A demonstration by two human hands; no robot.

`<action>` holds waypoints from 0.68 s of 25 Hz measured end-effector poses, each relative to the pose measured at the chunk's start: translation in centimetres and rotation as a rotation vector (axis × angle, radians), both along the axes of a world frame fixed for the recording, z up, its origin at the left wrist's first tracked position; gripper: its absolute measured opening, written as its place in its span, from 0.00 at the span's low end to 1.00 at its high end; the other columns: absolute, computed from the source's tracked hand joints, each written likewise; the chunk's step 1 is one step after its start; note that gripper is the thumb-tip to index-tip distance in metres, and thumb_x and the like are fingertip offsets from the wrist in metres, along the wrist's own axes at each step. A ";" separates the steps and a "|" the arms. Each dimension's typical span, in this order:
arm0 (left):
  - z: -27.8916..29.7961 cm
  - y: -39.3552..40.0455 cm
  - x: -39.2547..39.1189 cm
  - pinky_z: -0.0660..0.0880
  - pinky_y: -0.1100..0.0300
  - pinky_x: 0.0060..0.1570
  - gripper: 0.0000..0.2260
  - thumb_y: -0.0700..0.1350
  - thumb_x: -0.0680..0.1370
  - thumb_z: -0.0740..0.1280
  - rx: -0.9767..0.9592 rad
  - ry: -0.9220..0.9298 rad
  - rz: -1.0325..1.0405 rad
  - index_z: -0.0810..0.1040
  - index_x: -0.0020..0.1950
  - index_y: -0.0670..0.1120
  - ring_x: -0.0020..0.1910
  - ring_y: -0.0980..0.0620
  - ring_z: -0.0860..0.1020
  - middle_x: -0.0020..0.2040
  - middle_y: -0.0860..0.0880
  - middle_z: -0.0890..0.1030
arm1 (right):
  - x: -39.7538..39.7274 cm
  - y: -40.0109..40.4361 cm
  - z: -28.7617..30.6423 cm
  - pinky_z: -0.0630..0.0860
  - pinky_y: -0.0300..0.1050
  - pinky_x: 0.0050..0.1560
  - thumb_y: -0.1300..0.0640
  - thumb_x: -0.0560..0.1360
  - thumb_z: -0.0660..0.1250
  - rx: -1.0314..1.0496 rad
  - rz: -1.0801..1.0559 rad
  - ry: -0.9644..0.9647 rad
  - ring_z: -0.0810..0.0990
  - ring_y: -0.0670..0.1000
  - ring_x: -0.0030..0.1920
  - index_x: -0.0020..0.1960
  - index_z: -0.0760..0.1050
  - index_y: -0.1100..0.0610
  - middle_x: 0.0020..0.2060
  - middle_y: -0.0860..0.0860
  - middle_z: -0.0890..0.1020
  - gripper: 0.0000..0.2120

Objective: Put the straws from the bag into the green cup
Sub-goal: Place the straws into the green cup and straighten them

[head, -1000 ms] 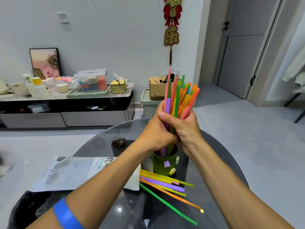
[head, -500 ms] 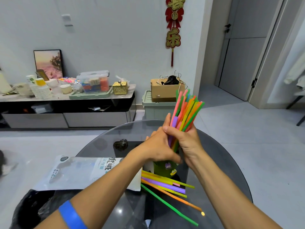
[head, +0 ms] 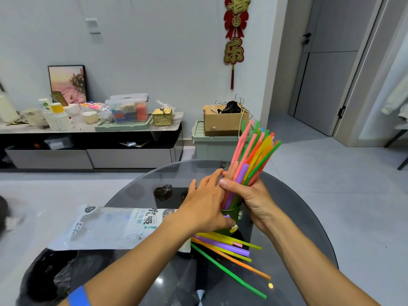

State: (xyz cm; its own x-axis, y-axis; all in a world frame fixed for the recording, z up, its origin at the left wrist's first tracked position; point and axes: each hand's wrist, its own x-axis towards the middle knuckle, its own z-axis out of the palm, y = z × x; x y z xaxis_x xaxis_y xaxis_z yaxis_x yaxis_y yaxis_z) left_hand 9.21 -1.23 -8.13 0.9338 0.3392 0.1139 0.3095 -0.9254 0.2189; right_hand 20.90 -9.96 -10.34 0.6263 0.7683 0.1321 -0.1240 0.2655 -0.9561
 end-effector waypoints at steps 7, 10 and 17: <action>-0.3 1.0 -3.2 0.65 0.54 0.71 0.57 0.51 0.65 0.79 -0.446 -0.184 -0.035 0.39 0.78 0.61 0.76 0.53 0.60 0.78 0.52 0.60 | 0.3 -1.0 -0.1 0.81 0.46 0.52 0.49 0.56 0.84 -0.158 0.005 -0.136 0.85 0.52 0.52 0.61 0.77 0.56 0.49 0.51 0.87 0.36; -0.7 2.3 -6.3 0.59 0.54 0.74 0.53 0.56 0.64 0.79 -0.438 -0.143 -0.020 0.45 0.78 0.62 0.77 0.56 0.56 0.79 0.56 0.57 | 1.2 -3.1 -0.4 0.76 0.50 0.63 0.40 0.51 0.84 -0.427 0.138 -0.321 0.81 0.50 0.59 0.64 0.75 0.50 0.57 0.49 0.84 0.45; -2.3 5.2 -11.5 0.38 0.37 0.75 0.59 0.60 0.64 0.75 0.085 0.461 0.088 0.35 0.79 0.54 0.80 0.48 0.44 0.81 0.50 0.46 | -2.1 -8.8 0.3 0.76 0.47 0.60 0.43 0.67 0.76 -1.130 0.286 -0.856 0.79 0.51 0.57 0.65 0.74 0.55 0.60 0.52 0.81 0.31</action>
